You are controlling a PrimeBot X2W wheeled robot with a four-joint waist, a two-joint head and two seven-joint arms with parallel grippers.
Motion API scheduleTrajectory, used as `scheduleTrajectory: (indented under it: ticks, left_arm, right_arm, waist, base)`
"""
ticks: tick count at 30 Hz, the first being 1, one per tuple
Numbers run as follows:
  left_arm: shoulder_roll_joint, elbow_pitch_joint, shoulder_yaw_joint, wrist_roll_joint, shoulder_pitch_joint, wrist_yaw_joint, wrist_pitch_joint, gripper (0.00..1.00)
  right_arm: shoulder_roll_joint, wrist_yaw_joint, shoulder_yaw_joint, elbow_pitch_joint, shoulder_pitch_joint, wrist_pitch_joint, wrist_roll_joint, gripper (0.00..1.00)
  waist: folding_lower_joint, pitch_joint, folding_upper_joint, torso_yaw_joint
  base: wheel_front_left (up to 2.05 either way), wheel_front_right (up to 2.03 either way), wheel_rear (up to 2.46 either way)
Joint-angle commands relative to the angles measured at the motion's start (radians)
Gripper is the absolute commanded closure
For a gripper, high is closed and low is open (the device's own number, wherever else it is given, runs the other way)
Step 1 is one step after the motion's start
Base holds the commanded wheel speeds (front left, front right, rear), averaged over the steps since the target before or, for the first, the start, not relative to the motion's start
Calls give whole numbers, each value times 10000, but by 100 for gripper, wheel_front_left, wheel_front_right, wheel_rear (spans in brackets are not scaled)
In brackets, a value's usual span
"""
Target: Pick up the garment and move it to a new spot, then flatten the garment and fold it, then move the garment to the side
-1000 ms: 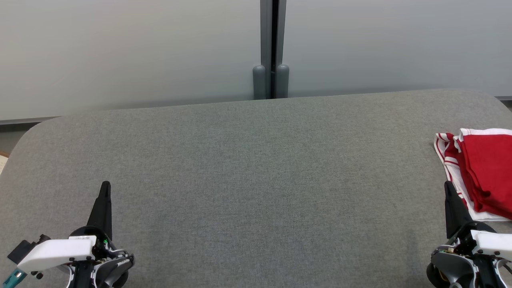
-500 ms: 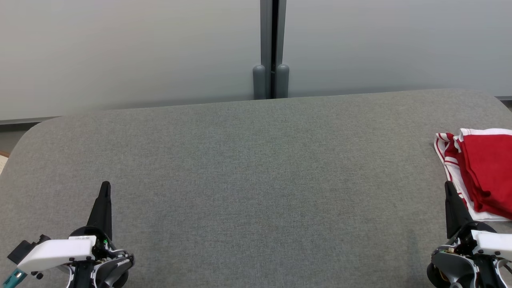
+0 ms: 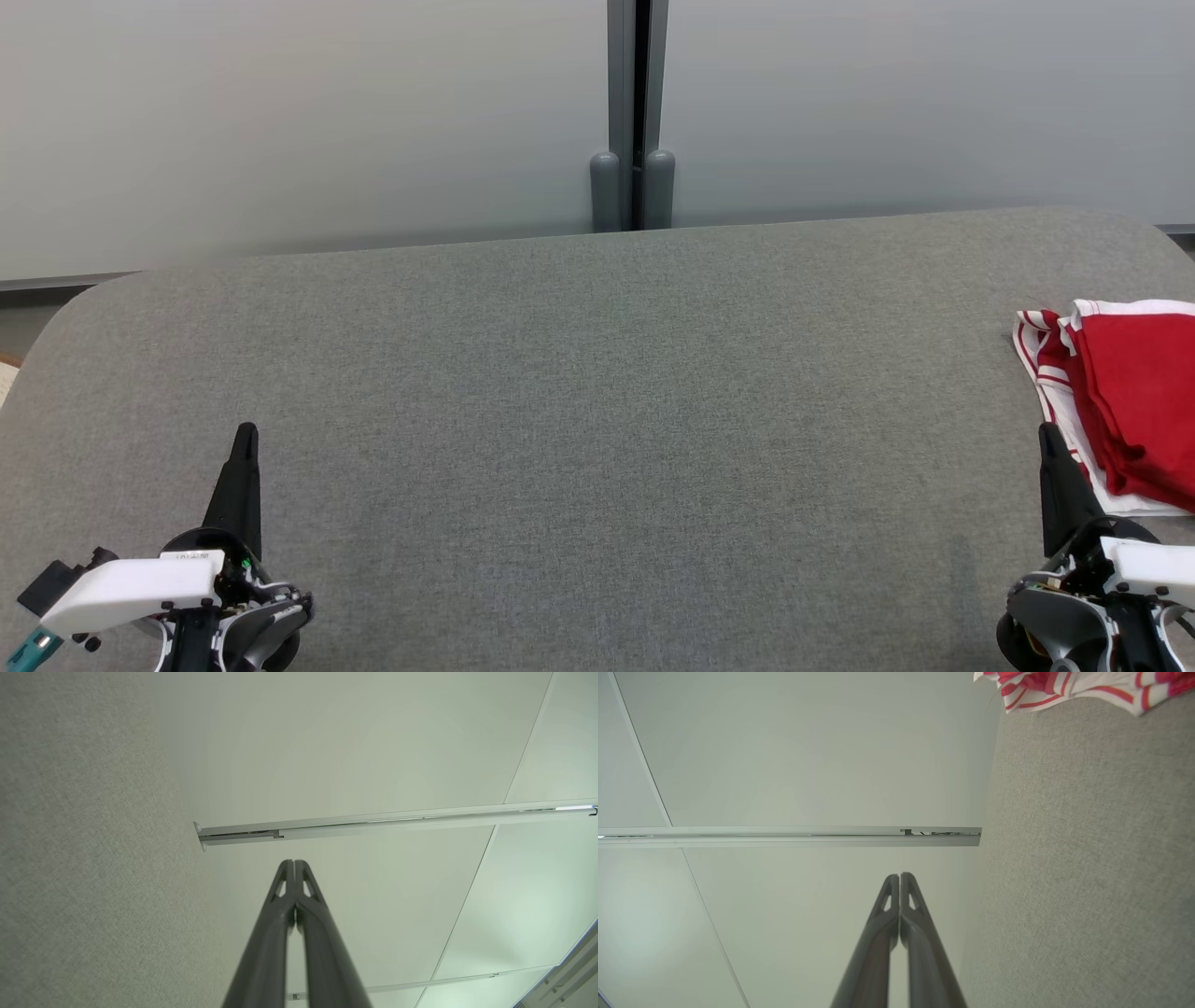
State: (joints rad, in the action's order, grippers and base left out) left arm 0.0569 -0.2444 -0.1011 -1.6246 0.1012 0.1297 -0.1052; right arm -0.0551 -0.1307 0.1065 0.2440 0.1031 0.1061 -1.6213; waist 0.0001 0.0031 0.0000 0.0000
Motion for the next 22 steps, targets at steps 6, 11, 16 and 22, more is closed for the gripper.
scheduleTrajectory:
  ticks: [6,11,16,22]
  left_arm:
    - [36,-15,-59,35,125,28,-34,100]
    - [30,-14,-65,38,126,28,-42,100]
    - [24,-15,-73,49,127,28,-48,100]
    - [17,-15,-80,60,128,28,-59,100]
  right_arm:
    - [-17,0,20,8,85,67,36,100]
    - [-11,0,25,7,86,76,43,100]
    - [-8,0,28,7,87,82,49,100]
    - [-4,0,34,8,87,69,57,100]
  waist:
    - [-1,0,0,0]
    - [-1,0,0,0]
    - [-1,0,0,0]
    - [-1,0,0,0]
  base:
    - [0,0,0]
    - [0,0,0]
    - [0,0,0]
    - [0,0,0]
